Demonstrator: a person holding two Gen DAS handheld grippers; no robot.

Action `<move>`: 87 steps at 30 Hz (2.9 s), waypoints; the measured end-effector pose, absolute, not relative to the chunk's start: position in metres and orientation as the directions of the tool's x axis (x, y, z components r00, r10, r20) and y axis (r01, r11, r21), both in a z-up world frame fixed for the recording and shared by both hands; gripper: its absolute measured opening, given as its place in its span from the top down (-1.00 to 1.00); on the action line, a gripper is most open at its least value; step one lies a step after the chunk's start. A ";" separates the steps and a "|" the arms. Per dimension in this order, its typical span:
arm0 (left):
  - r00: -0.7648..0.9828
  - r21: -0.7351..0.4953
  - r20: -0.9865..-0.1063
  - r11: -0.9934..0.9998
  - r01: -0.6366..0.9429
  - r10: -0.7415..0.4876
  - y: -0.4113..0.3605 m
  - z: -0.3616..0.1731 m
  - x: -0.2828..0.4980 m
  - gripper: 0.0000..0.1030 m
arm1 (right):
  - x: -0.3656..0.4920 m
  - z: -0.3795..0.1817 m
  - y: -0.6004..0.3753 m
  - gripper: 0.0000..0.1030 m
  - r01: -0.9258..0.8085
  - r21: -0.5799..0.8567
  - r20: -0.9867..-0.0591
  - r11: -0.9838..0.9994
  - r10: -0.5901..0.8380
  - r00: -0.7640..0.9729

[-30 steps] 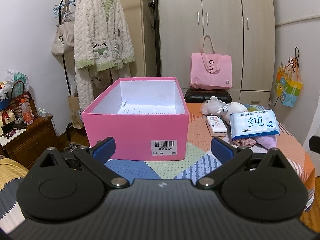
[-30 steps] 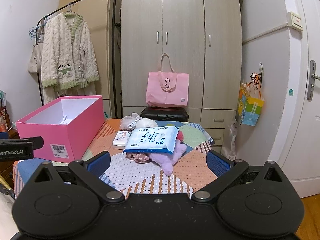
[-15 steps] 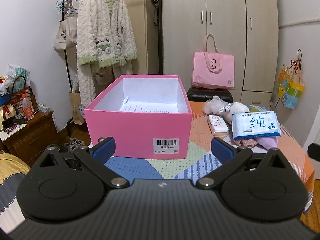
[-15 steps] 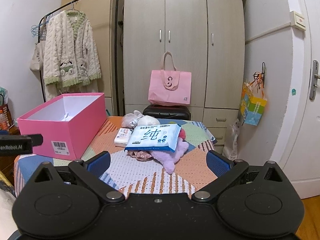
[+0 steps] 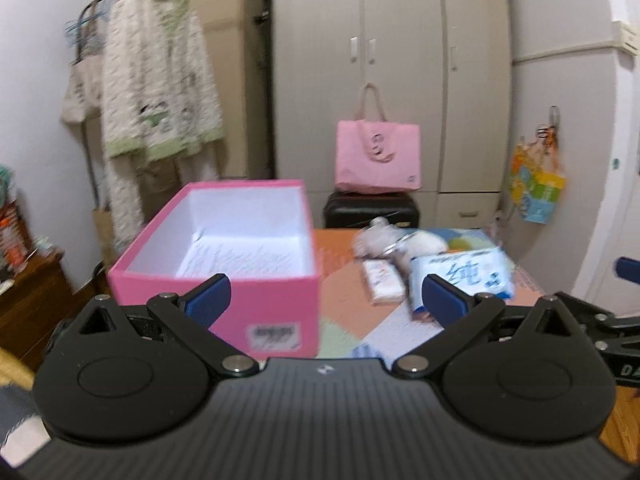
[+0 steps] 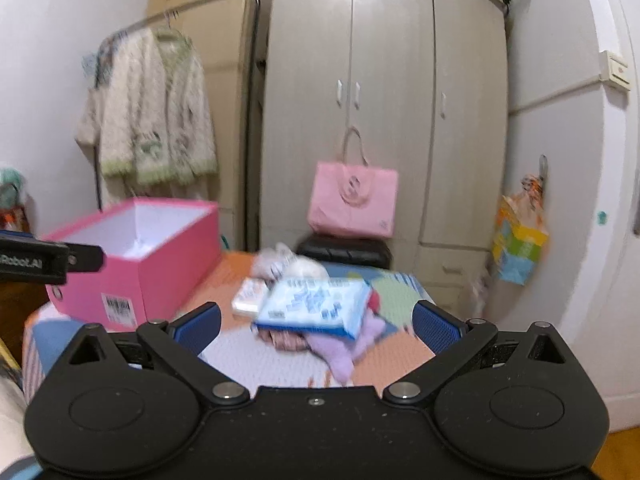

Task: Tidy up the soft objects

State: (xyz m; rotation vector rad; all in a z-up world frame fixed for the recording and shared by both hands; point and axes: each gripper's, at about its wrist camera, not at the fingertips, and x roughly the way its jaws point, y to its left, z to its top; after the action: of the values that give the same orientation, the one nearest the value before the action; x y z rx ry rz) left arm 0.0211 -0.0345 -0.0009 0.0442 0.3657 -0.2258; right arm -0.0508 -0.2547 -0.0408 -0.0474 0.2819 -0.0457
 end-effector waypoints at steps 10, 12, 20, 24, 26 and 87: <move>0.864 -0.041 -0.348 0.926 0.374 -0.364 -0.089 -0.007 0.082 -0.97 | 0.005 -0.060 -0.302 -1.00 -0.022 -0.044 -0.293 0.999 0.009 0.956; 0.844 -0.055 -0.362 0.913 0.404 -0.396 -0.099 -0.012 0.094 -0.95 | 0.021 -0.066 -0.307 -0.99 -0.049 -0.045 -0.326 0.998 0.031 0.945; 0.724 -0.130 -0.489 0.861 0.492 -0.487 -0.138 -0.049 0.149 -0.93 | 0.073 -0.094 -0.300 -0.91 -0.132 -0.153 -0.412 0.979 0.058 0.909; 0.664 -0.193 -0.543 0.846 0.497 -0.514 -0.145 -0.072 0.177 -0.87 | 0.089 -0.112 -0.296 -0.90 -0.144 -0.223 -0.438 0.964 0.032 0.898; 0.652 -0.205 -0.557 0.846 0.491 -0.514 -0.146 -0.081 0.187 -0.87 | 0.093 -0.117 -0.295 -0.87 -0.145 -0.247 -0.435 0.958 0.024 0.900; 0.623 -0.234 -0.678 0.918 0.320 -0.390 -0.017 -0.037 0.069 -0.10 | 0.039 -0.079 -0.214 -0.20 -0.403 0.146 -0.572 0.903 0.410 0.710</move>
State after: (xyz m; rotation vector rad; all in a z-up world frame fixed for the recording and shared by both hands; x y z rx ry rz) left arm 0.0692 -0.0173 -0.0369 -0.0936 0.8003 -0.4082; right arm 0.0393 -0.2135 -0.0795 0.0109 0.6371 0.4511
